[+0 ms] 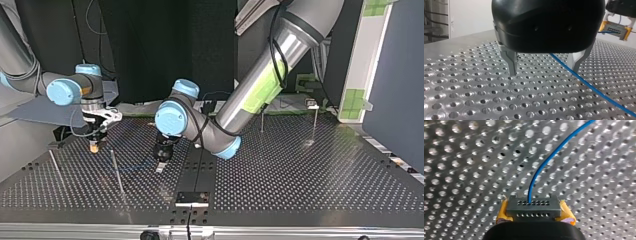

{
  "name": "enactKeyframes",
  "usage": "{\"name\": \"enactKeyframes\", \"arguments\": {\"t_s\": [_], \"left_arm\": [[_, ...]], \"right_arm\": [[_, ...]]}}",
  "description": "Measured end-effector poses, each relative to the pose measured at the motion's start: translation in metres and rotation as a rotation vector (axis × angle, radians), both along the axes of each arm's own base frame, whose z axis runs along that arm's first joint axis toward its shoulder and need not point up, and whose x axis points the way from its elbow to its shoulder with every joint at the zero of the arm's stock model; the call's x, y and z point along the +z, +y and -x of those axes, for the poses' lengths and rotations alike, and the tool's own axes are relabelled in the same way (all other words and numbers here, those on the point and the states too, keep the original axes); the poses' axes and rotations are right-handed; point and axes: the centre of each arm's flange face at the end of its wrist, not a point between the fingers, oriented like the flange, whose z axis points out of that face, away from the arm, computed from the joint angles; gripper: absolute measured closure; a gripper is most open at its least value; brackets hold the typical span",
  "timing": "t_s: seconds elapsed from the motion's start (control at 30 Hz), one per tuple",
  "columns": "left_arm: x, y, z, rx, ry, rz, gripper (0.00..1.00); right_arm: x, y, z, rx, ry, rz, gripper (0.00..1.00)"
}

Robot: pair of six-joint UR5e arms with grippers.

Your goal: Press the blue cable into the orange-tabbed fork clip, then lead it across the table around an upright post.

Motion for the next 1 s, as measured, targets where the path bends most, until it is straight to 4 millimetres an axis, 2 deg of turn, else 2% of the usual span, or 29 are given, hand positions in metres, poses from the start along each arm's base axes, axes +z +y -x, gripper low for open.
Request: {"name": "enactKeyframes", "arguments": {"t_s": [0.6, 1.0], "left_arm": [[0.000, 0.001, -0.001, 0.007, 0.014, 0.030, 0.00], [0.000, 0.001, -0.001, 0.007, 0.015, 0.035, 0.00]], "right_arm": [[-0.012, -0.003, 0.002, -0.005, 0.002, -0.011, 1.00], [-0.049, -0.005, 0.002, -0.001, 0.039, -0.056, 1.00]]}}
